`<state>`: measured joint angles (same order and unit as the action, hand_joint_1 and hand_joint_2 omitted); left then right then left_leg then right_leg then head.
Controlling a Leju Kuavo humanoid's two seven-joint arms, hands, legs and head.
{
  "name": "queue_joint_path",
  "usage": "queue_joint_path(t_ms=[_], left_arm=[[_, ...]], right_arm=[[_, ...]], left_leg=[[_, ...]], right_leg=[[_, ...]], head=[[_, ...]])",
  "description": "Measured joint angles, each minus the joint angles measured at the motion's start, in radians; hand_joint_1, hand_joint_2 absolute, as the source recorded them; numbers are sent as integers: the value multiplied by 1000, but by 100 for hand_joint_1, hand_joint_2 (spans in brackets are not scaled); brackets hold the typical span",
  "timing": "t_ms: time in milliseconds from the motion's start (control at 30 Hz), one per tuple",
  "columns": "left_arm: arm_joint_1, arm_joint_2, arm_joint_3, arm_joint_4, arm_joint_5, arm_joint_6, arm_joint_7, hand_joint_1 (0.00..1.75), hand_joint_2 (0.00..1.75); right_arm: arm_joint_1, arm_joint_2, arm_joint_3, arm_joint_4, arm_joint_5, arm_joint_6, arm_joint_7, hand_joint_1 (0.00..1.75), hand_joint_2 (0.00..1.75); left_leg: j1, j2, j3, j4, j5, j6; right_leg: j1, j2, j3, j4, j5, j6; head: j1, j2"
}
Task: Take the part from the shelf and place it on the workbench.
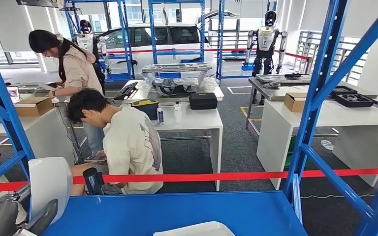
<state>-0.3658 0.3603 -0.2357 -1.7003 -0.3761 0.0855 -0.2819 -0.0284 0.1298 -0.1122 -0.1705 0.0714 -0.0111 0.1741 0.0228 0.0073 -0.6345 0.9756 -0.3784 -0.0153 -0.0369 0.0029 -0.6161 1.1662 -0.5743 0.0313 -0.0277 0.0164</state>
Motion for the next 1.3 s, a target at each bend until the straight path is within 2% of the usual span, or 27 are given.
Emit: queue_joint_path(t_ms=[33,67,133,167,300,333,400,433,467,533,567,600,733,767,867,900,933,1000,1033,1067,1100,1167,1200,1233,1300], left_arm=[[0,-1,3,-1,0,0,0,175,175],[1,-3,6,-3,-1,0,1,175,175],[1,-4,11,-7,-9,-1,4,175,175],[1,-5,12,-7,-16,-1,7,175,175],[1,-7,16,-8,-41,0,12,175,175],[3,-9,16,-8,-47,0,11,175,175],[6,-14,16,-8,-58,0,10,175,175],[7,-18,16,-7,-64,-2,9,175,175],[8,-23,16,-7,-68,-5,9,175,175],[4,-33,15,-5,-74,-13,9,175,175],[1,-38,15,-4,-75,-18,9,175,175],[-2,-43,15,-2,-75,-21,10,175,175],[-11,-61,13,3,-76,-29,11,175,175],[-13,-64,13,4,-76,-30,12,175,175],[-20,-72,13,2,-74,-35,15,175,175],[-24,-76,13,2,-74,-36,17,175,175],[-29,-80,13,3,-73,-39,19,175,175],[-36,-88,13,7,-72,-45,22,175,175],[-37,-93,12,10,-72,-48,23,175,175],[-36,-97,12,12,-72,-50,24,175,175],[-37,-100,12,15,-72,-52,24,175,175],[-37,-104,12,18,-72,-54,25,175,175],[-37,-105,12,18,-72,-55,27,175,175],[-39,-106,12,19,-74,-58,28,175,175],[-41,-108,11,19,-80,-70,35,175,175]], right_arm=[[-1,1,0,0,0,0,0,0,0],[-3,2,0,0,0,0,0,0,0],[-4,3,-1,0,1,-1,0,0,0],[-4,3,-2,0,1,-2,0,0,0],[-4,4,-7,0,1,-2,1,0,0],[-4,4,-8,0,0,-2,2,0,0],[-5,4,-12,0,-2,-2,3,0,0],[-4,4,-14,0,-3,-2,4,0,0],[-4,4,-16,0,-5,-2,4,0,0],[-4,4,-19,0,-8,-2,3,0,0],[-4,4,-20,0,-9,-2,3,0,0],[-4,4,-22,0,-9,-2,3,0,0],[-5,4,-24,0,-14,-2,3,0,0],[-5,5,-25,0,-16,-2,3,0,0],[-4,8,-26,0,-17,-3,3,0,0],[-5,8,-27,0,-17,-3,3,0,0],[-5,7,-27,0,-17,-2,3,0,0],[-6,7,-31,0,-17,0,3,0,0],[-5,7,-33,0,-17,0,3,0,0],[-5,7,-35,0,-17,0,3,0,0],[-5,6,-37,0,-17,0,3,0,0],[-6,7,-40,0,-17,0,3,0,0],[-6,8,-40,0,-17,0,2,0,0],[-6,10,-41,0,-17,-1,1,0,0],[-6,10,-42,0,-17,-2,-1,0,0]], left_leg=[[3,-1,-10,15,-4,-11],[6,-2,-20,31,-10,-21],[7,-2,-29,50,-19,-35],[7,-3,-29,51,-24,-34],[4,-3,-18,40,-44,-10],[3,-3,-17,39,-44,-8],[3,-3,-15,34,-24,-9],[5,-3,-13,30,-12,-16],[6,-3,-12,28,-1,-29],[9,-4,-13,25,3,-56],[9,-4,-14,26,3,-62],[9,-4,-15,26,2,-63],[9,-4,-17,28,-2,-59],[8,-4,-17,30,-5,-55],[8,-2,11,-18,14,-23],[10,1,24,-45,28,-12],[13,4,32,-63,39,-7],[13,5,23,-67,47,-6],[14,6,13,-62,49,-9],[17,6,2,-53,51,-13],[21,5,-13,-41,52,-20],[30,5,-44,-6,51,-40],[32,5,-57,14,48,-50],[32,5,-64,28,45,-59],[33,5,-68,35,46,-69]], right_leg=[[-3,0,27,-53,20,6],[-4,1,44,-88,32,2],[0,3,44,-97,33,-18],[-1,3,45,-97,34,-29],[-3,1,53,-99,36,-43],[-2,1,53,-99,37,-45],[1,1,52,-99,38,-49],[3,1,50,-99,39,-50],[4,1,48,-99,39,-51],[6,1,44,-99,40,-52],[6,1,43,-99,40,-52],[6,1,43,-100,40,-52],[6,1,47,-110,41,-50],[4,0,50,-116,43,-45],[0,-2,70,-137,47,-25],[3,-1,66,-120,30,-23],[5,0,51,-80,0,-24],[5,1,1,28,-68,-22],[3,1,-15,64,-85,-19],[0,0,-16,69,-83,-15],[-4,0,2,37,-63,-9],[-11,-3,53,-63,-16,5],[-12,-2,65,-91,-1,3],[-12,-1,64,-95,4,-4],[-8,1,49,-74,9,-28]], head=[[0,0],[1,0],[1,0],[1,0],[0,0],[0,0],[0,0],[0,0],[0,0],[1,0],[1,0],[1,0],[1,0],[1,0],[0,0],[1,0],[2,0],[2,0],[2,0],[2,0],[2,0],[3,0],[4,0],[4,0],[4,0]])
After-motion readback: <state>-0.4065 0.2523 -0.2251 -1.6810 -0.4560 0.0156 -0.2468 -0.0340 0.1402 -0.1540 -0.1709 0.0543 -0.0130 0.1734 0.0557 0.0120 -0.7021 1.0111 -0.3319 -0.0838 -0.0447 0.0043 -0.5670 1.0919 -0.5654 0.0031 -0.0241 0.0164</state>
